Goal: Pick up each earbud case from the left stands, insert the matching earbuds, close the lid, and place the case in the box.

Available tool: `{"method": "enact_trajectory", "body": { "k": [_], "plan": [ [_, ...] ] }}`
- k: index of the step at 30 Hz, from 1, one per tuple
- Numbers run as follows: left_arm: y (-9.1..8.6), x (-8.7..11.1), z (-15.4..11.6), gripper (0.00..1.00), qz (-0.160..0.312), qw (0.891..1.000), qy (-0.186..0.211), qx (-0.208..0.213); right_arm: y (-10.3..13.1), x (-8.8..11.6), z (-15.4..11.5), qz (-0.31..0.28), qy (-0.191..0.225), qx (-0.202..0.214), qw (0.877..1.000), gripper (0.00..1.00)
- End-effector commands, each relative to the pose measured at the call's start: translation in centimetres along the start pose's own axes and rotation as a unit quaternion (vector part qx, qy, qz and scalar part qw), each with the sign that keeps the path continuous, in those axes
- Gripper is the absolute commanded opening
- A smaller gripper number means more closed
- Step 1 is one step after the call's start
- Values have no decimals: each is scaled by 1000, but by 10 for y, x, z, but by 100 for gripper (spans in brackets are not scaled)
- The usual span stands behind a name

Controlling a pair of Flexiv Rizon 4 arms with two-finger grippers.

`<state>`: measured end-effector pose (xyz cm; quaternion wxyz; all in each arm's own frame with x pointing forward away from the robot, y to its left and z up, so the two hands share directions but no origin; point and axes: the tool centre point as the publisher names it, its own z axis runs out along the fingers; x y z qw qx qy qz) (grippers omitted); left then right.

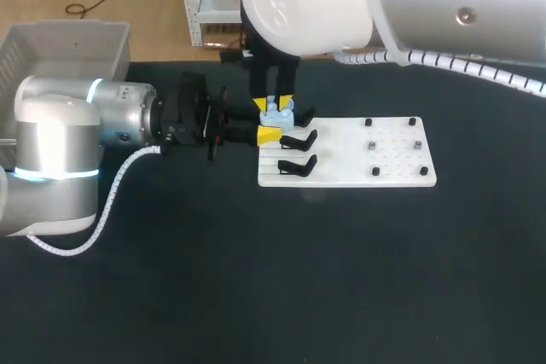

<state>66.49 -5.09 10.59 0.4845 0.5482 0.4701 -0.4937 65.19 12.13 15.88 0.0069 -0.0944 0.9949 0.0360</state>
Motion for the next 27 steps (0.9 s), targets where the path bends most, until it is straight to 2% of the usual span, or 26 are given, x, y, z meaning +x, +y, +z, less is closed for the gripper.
{"method": "enact_trajectory", "body": {
  "k": [1,27],
  "plan": [
    [-2,0,0,0,1,1000,-1,-2,-2,3,1,1,-6,-2,1000,0],
    [-2,0,0,0,1,1000,-1,-2,6,-5,3,-4,5,4,1000,0]
  ]
}}
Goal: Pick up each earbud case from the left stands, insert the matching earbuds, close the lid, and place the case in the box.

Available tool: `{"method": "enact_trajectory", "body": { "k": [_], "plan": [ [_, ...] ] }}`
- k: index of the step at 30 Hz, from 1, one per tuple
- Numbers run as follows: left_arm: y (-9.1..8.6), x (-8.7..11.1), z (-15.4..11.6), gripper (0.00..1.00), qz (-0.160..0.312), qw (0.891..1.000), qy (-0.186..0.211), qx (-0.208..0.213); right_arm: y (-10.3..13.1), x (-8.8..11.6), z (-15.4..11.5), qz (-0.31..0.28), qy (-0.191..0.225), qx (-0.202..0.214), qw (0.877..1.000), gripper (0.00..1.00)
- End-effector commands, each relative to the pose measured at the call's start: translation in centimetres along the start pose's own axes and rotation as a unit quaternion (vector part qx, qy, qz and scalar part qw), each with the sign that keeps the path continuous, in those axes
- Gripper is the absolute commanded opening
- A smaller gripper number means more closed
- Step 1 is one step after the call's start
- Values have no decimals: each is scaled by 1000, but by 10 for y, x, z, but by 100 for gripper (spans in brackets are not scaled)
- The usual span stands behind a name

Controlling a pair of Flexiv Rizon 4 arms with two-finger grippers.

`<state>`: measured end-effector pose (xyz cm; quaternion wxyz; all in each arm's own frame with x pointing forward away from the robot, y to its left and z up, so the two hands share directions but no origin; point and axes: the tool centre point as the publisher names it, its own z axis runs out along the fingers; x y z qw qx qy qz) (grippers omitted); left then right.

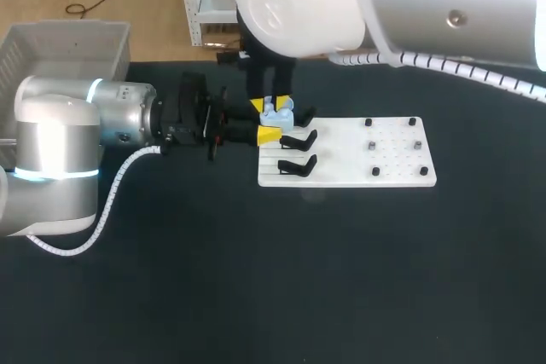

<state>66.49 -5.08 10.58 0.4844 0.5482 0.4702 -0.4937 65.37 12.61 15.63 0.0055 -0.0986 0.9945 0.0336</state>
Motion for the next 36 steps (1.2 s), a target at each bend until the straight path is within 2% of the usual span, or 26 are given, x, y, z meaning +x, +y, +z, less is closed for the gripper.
{"method": "enact_trajectory", "body": {
  "k": [1,26,27,28,29,31,34,36],
  "plan": [
    [-1,0,0,0,1,1000,-1,-2,2,-2,0,1,3,2,1000,0],
    [-1,0,0,0,1,1000,-1,-2,-1,-9,8,5,17,12,1000,0],
    [-1,0,0,0,1,1000,-1,-2,-1,-9,9,5,19,13,1000,3],
    [-1,0,0,0,1,1000,-1,-2,-1,-9,9,5,19,13,1000,21],
    [-1,0,0,0,1,1000,-1,-2,-1,-9,9,5,20,14,1000,31],
    [-1,0,0,0,1,1000,-1,-2,-1,-8,9,5,21,14,1000,63],
    [-1,0,0,0,1,1000,-1,-2,1,-7,8,3,20,13,1000,78],
    [-1,0,0,0,1,1000,-1,-2,2,-5,6,2,18,13,1000,85]
  ]
}}
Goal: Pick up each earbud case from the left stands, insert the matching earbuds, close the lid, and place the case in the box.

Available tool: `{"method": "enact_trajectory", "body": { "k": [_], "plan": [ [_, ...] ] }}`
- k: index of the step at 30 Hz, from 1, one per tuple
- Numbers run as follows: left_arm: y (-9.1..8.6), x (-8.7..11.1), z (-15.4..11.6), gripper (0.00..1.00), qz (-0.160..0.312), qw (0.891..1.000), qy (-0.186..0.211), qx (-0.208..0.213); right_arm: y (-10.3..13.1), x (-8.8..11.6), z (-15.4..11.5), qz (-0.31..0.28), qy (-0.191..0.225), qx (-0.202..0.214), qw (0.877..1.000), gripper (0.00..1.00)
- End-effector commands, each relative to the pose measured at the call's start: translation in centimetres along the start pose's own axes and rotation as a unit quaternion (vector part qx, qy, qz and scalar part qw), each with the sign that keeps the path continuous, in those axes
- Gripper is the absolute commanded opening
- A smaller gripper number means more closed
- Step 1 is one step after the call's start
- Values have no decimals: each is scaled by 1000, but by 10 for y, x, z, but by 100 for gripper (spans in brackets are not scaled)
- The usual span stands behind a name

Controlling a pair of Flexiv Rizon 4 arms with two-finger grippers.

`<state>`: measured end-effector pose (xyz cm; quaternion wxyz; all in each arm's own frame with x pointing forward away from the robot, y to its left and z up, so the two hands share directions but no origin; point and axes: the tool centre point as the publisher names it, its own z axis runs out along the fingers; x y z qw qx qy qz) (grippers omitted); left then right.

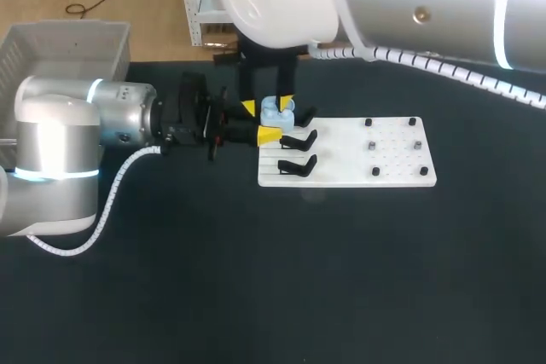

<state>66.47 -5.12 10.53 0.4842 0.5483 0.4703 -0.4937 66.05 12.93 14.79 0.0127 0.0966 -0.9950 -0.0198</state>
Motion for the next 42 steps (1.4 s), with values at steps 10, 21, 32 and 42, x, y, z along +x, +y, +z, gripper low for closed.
{"method": "enact_trajectory", "body": {
  "k": [10,21,32,42],
  "plan": [
    [-1,0,0,0,1,1000,-1,-3,-11,7,-33,27,-38,-23,999,100],
    [-1,0,0,0,1,1000,-1,-3,-69,-43,-15,169,-85,-36,981,100],
    [-1,0,0,0,1,1000,-1,-3,-82,-49,17,184,-42,-32,982,100],
    [-1,0,0,0,1,1000,-1,-3,-74,-19,15,170,-19,-38,985,100]
  ]
}}
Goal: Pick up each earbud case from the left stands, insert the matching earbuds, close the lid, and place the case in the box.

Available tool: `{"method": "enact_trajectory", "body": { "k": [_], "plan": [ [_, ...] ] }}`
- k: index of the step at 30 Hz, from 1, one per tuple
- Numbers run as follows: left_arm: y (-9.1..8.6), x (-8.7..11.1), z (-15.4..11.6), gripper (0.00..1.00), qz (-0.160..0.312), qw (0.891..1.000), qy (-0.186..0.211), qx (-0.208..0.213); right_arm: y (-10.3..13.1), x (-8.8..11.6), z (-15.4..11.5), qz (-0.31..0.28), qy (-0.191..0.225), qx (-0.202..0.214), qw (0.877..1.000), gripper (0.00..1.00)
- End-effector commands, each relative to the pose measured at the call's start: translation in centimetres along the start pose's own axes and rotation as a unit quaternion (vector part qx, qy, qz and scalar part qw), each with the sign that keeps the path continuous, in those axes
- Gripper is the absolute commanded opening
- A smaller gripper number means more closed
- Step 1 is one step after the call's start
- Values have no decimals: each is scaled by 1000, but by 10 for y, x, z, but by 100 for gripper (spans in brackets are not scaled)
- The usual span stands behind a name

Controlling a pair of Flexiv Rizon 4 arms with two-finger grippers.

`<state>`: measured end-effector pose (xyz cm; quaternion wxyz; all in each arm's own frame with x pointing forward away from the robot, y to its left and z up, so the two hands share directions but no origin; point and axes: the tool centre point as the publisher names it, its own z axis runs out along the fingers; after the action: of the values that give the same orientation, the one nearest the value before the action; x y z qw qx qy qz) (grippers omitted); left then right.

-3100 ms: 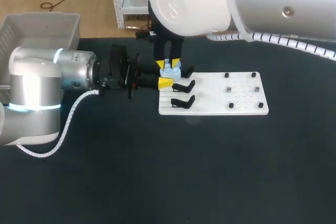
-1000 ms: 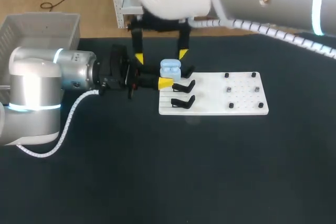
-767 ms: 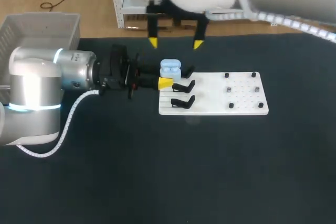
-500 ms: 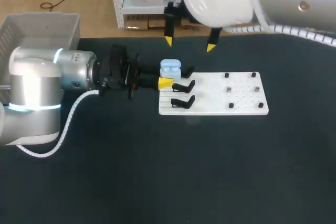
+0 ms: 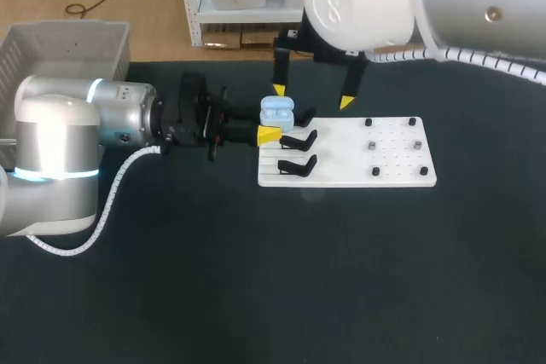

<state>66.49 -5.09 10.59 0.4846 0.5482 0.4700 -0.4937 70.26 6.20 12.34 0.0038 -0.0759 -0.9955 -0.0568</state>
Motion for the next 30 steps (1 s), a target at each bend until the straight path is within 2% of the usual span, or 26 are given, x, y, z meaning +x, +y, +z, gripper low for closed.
{"method": "enact_trajectory", "body": {
  "k": [1,8,11,13,15,17,19,22,25,30],
  "plan": [
    [-1,0,0,0,1,1000,-1,-2,-2,12,-8,-2,-1,0,1000,100],
    [-1,0,0,0,1,1000,-1,-2,-7,25,-9,-7,24,-4,1000,100],
    [-1,0,0,0,1,1000,-1,-2,-7,27,-9,-6,12,-5,1000,100],
    [-1,0,0,0,1,1000,-1,-2,-8,25,-15,-4,-13,-13,1000,100],
    [-1,0,0,0,1,1000,-1,-2,-9,24,-18,-13,-1,-27,1000,100],
    [-1,0,0,0,1,1000,-1,-2,-7,24,-17,-12,-6,-14,1000,100],
    [-1,0,0,0,1,1000,-1,-2,-6,24,-14,-17,9,-28,999,100],
    [-1,0,0,0,1,1000,-1,-2,-5,26,-9,-16,9,-24,1000,100],
    [-1,0,0,0,1,1000,-1,-2,-6,25,-12,-14,-7,-24,1000,100],
    [-1,0,0,0,1,1000,-1,-2,-12,22,-38,-5,-83,-27,996,100]
  ]
}}
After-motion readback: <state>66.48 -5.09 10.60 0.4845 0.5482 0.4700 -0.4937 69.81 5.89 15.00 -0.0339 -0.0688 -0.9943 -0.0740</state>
